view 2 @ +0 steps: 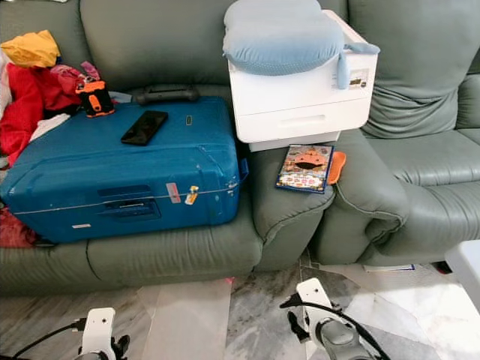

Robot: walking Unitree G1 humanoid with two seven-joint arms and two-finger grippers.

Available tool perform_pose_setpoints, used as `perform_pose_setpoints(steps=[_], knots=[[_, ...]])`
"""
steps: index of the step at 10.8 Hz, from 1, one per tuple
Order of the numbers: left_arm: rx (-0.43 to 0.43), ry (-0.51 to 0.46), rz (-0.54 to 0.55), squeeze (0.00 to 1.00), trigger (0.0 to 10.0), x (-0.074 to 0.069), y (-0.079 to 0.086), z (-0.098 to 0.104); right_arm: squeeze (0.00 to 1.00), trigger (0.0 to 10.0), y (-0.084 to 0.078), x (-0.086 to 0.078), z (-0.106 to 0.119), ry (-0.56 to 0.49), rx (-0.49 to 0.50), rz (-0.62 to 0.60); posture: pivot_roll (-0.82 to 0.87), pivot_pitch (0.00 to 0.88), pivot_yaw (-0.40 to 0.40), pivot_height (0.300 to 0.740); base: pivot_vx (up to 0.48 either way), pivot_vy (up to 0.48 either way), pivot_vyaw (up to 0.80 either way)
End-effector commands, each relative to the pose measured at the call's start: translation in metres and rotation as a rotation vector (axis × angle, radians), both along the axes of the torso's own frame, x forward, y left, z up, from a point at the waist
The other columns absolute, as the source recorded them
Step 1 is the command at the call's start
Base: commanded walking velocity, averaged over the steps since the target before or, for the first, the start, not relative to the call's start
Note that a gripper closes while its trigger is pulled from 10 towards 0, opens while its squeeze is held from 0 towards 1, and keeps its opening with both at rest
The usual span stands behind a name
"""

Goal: Picking trash to rubbish bin

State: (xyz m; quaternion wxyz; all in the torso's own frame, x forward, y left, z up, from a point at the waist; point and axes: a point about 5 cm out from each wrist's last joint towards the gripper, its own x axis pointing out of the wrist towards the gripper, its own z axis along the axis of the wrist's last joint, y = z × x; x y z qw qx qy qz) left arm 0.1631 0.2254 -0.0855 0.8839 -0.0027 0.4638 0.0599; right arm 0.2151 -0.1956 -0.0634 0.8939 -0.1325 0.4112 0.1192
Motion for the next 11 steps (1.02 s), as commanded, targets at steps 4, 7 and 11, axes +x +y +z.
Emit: perform_pose_setpoints(steps=[4,7,11], knots=[[0.006,0.018,0.004,0.00,10.0,-0.0050,0.0036,-0.0014,0.00,10.0,0.0029,0.0004,0.0004,-0.010,-0.015,0.053,-0.02,0.042,0.018,0.740,0.000,0.000,0.40],[0.004,0.021,0.009,0.00,10.0,-0.0053,0.0032,-0.0017,0.00,10.0,0.0010,-0.0001,0.0002,-0.007,-0.002,0.021,-0.02,0.044,0.019,0.740,0.000,0.000,0.27],[0.017,0.059,0.025,0.00,10.0,-0.0111,0.0053,-0.0042,0.00,10.0,-0.0051,0.0003,0.0002,0.004,0.003,-0.071,-0.03,0.045,0.016,0.740,0.000,0.000,0.00]])
